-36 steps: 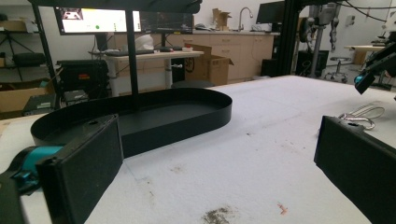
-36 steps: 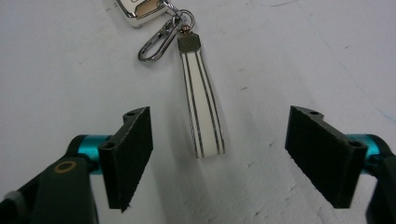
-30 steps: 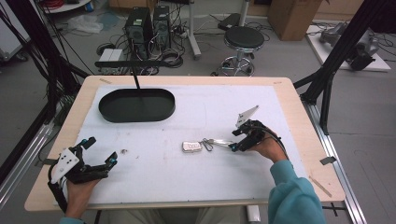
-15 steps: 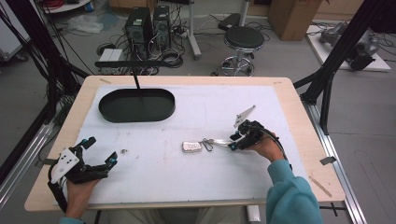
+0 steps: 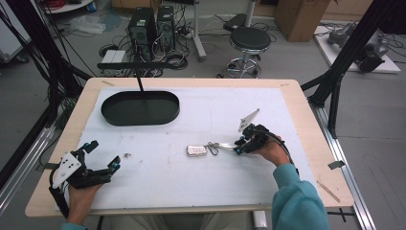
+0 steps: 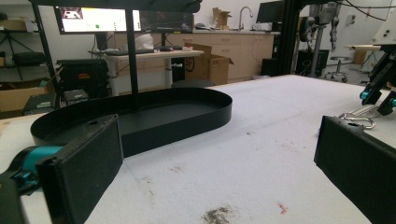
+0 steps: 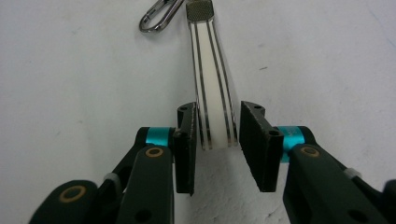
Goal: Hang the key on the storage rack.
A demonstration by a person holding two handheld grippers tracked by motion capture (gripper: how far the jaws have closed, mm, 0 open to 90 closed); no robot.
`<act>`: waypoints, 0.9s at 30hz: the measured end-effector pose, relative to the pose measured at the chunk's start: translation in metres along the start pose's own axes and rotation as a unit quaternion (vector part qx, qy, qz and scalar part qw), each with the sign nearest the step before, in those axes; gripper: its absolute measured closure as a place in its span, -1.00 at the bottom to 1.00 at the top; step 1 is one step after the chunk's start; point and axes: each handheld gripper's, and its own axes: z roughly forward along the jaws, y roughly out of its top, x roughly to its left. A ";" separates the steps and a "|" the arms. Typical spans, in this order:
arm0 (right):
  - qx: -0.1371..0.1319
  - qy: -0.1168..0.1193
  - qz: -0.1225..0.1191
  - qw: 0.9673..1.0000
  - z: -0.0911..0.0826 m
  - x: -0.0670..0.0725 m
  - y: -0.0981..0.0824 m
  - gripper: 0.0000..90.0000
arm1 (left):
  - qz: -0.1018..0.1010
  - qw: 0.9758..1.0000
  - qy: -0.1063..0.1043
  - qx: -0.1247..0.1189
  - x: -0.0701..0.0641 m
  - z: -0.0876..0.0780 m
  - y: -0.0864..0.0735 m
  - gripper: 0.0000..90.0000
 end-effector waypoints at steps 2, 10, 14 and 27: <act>0.002 -0.003 -0.013 1.000 0.001 0.000 0.001 0.62 | 0.001 1.000 0.001 0.000 0.000 0.000 0.000 -0.96; 0.004 -0.003 -0.020 1.000 0.000 0.002 0.002 0.64 | 0.000 1.000 0.002 0.000 0.000 0.000 0.000 -0.96; -0.001 -0.001 -0.018 1.000 -0.001 0.002 0.002 0.64 | 0.003 1.000 0.002 0.000 -0.001 0.000 0.000 -0.96; -0.063 0.008 0.020 0.998 -0.012 0.004 0.005 0.65 | -0.020 0.999 -0.013 0.031 0.003 0.006 0.005 -0.96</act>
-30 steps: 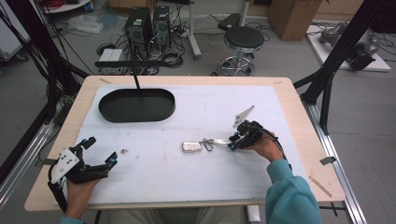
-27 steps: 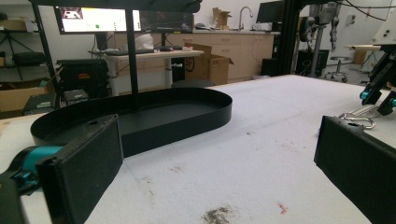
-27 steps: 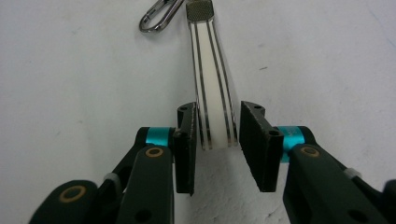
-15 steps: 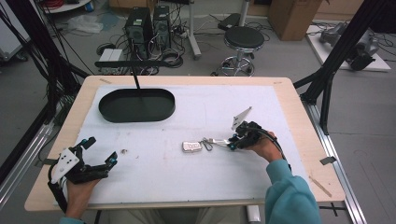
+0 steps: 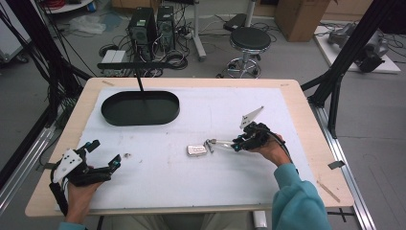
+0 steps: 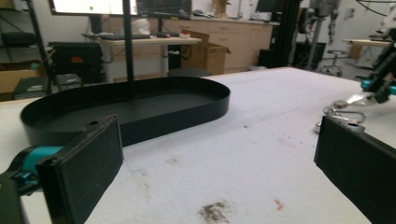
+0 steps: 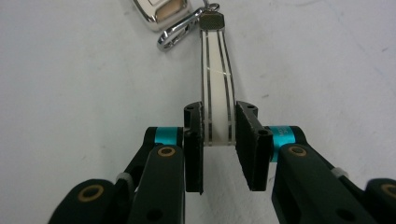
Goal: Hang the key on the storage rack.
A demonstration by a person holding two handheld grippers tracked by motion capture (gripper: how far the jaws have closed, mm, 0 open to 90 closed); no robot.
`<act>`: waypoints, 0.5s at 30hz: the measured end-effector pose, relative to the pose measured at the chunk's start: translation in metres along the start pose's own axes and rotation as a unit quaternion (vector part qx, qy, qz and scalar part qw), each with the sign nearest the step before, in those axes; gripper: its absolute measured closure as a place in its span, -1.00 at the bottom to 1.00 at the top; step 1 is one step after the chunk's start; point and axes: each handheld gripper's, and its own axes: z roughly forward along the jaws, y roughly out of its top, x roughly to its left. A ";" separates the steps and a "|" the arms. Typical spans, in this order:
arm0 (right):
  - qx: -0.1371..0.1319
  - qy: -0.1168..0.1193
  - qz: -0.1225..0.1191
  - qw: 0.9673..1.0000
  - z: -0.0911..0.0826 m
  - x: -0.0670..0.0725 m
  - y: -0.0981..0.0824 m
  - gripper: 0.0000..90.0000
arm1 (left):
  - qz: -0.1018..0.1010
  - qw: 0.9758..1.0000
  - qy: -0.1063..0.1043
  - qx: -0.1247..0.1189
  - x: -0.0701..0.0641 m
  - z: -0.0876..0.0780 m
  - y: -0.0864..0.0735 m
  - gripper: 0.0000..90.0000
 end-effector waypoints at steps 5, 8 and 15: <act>-0.031 0.001 -0.023 0.999 -0.004 0.009 0.008 0.66 | -0.001 0.999 -0.040 0.017 -0.004 0.006 0.014 -0.96; -0.033 0.006 -0.033 0.999 -0.003 0.013 0.012 0.66 | 0.002 0.999 -0.046 0.026 -0.006 0.010 0.019 -0.96; -0.076 0.018 -0.044 0.996 -0.011 0.018 0.026 0.66 | 0.028 0.994 -0.093 0.058 -0.007 0.023 0.042 -0.96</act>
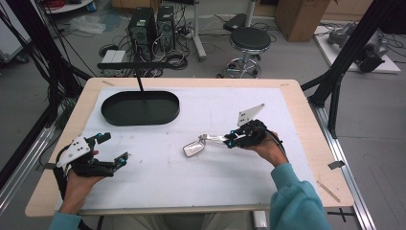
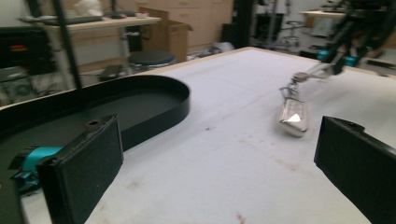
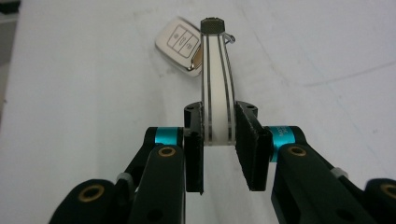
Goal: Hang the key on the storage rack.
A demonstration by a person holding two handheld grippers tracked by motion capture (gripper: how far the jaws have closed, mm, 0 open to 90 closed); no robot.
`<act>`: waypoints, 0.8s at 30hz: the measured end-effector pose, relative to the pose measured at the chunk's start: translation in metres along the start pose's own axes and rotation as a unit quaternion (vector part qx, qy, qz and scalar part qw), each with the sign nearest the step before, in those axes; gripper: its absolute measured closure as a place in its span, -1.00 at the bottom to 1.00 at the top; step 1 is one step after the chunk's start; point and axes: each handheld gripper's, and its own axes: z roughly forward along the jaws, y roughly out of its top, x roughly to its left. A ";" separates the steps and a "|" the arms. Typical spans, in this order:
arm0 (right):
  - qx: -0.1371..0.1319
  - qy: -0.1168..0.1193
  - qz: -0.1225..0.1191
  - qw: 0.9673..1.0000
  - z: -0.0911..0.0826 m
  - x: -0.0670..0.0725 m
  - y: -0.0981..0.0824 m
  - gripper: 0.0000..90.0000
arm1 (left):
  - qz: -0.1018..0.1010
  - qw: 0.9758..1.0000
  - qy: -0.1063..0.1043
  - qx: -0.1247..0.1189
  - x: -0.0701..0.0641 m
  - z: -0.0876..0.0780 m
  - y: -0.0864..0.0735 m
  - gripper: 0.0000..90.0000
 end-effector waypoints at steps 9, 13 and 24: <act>-0.029 0.016 -0.021 0.999 -0.002 0.004 0.015 0.66 | 0.019 0.996 -0.081 0.028 0.000 0.017 0.031 -0.96; -0.040 0.026 -0.031 0.998 -0.002 0.008 0.028 0.65 | 0.024 0.995 -0.095 0.035 0.000 0.024 0.043 -0.96; -0.044 0.054 -0.077 0.995 -0.001 0.015 0.063 0.66 | 0.037 0.988 -0.138 0.061 0.002 0.049 0.074 -0.96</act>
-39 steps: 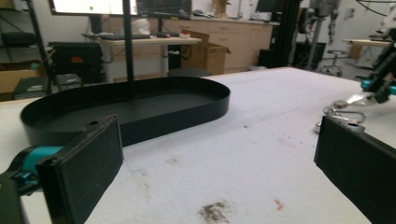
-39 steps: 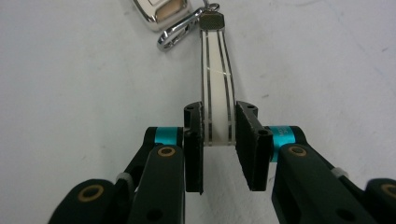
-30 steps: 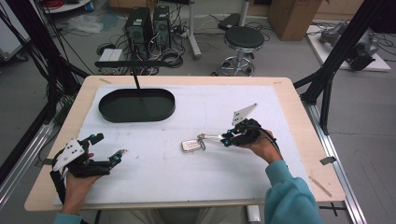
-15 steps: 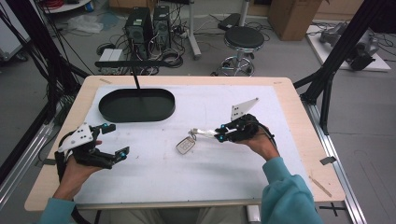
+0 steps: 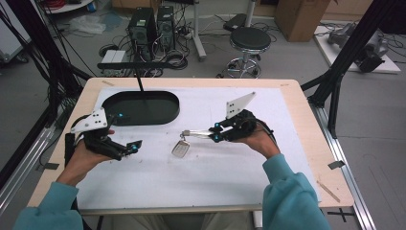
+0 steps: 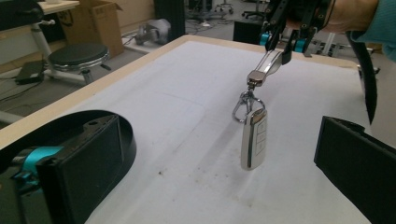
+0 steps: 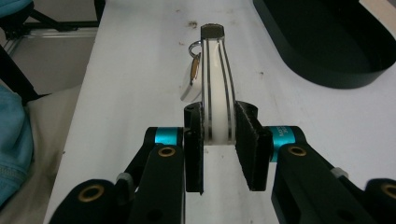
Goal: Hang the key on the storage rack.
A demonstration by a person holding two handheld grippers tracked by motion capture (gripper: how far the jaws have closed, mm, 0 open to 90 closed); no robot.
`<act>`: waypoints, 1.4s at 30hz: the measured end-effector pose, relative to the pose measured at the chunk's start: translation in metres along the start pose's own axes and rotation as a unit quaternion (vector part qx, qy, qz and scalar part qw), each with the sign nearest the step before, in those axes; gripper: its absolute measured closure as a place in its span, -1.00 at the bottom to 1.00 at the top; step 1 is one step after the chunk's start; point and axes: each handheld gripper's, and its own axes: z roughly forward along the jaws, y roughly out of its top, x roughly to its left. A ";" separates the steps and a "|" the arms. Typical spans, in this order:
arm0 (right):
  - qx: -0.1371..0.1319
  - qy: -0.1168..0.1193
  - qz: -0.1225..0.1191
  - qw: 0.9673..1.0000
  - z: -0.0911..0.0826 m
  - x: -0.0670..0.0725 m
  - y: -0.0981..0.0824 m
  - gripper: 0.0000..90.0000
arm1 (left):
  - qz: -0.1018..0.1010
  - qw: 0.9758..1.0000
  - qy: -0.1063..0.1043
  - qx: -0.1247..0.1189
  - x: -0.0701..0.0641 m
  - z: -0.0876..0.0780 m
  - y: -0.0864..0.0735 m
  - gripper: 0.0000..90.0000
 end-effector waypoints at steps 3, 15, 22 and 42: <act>-0.002 0.000 -0.007 1.000 0.000 0.000 0.005 0.66 | 0.010 1.000 -0.003 0.014 0.002 0.006 0.008 -0.96; 0.010 0.024 -0.026 0.999 0.004 0.002 0.026 0.65 | 0.026 0.997 -0.044 0.061 0.003 0.040 0.034 -0.96; 0.011 0.027 -0.032 0.999 0.004 0.002 0.032 0.65 | 0.043 0.992 -0.069 0.098 -0.001 0.057 0.046 -0.96; 0.029 0.036 -0.047 0.998 0.008 0.005 0.038 0.65 | 0.099 0.967 -0.130 0.195 -0.019 0.101 0.056 -0.50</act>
